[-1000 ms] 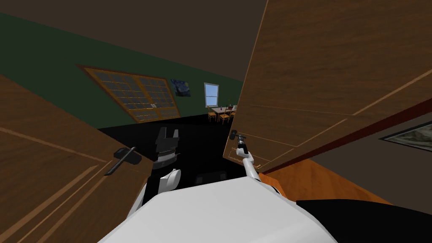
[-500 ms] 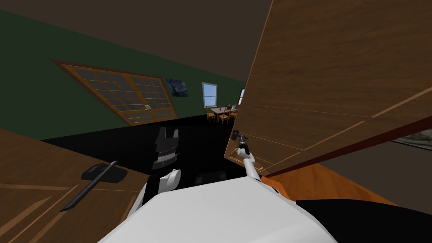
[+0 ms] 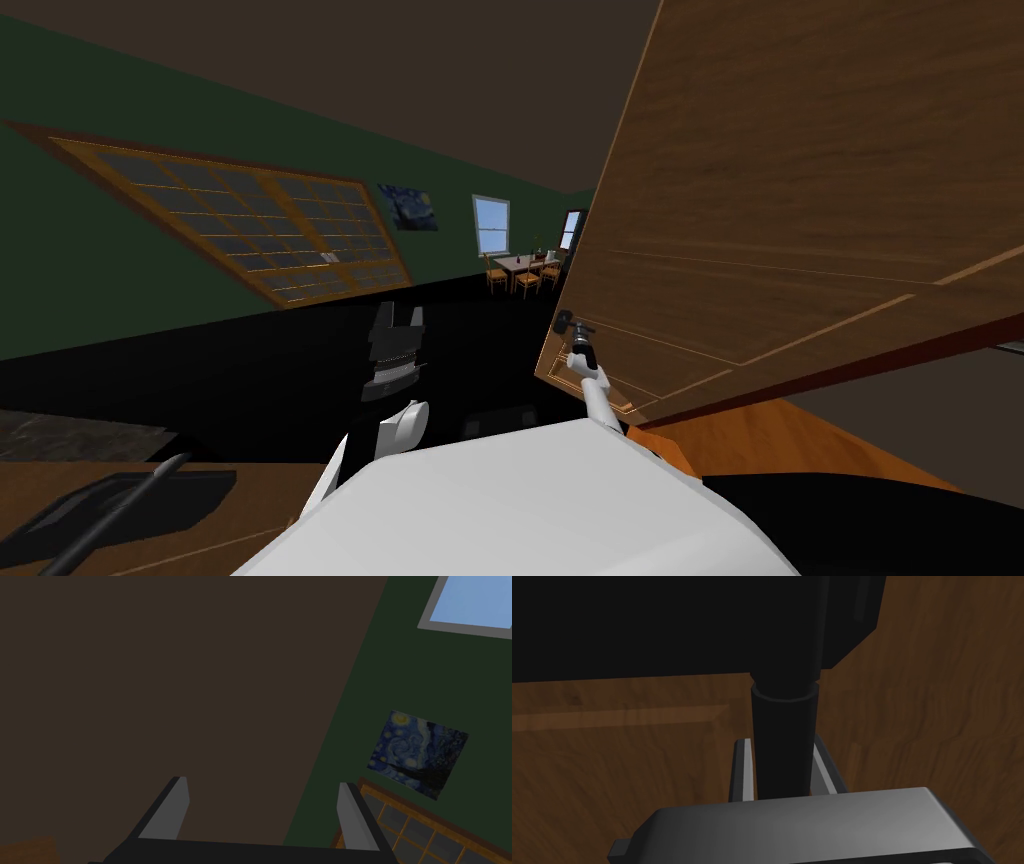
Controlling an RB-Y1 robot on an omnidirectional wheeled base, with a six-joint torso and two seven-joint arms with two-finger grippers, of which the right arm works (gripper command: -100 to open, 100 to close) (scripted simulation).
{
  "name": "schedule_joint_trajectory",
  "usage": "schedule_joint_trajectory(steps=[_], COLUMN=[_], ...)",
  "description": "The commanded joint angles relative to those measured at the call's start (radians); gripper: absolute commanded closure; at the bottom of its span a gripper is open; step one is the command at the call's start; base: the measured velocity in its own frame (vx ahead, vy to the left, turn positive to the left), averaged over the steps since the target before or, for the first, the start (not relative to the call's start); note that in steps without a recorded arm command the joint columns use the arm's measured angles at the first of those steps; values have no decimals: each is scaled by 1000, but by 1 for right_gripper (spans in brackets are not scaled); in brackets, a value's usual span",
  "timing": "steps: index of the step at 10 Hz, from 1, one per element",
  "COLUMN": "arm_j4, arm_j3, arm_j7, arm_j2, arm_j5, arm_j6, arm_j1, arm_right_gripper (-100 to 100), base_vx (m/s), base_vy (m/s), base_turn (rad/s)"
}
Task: Push the door open
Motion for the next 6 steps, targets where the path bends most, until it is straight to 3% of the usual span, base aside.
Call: schedule_joint_trajectory(steps=[1,3,4,5,6], arm_j4=[-4,-6,-4,-11,-12], arm_j3=[-17,-35,-34,-60,-66], arm_j7=[5,9,7,13,14], arm_j2=[2,10,5,0,0], arm_j5=[-3,-6,-6,-10,-11], arm_j6=[0,1,1,2,2], arm_j1=[-4,-2,3,8,9], arm_right_gripper=[100,100,100,100,100], base_vx=[189,170,68,137,179], base_vy=[45,57,10,3,1], base_turn=[-60,-63,-49,-44,-44])
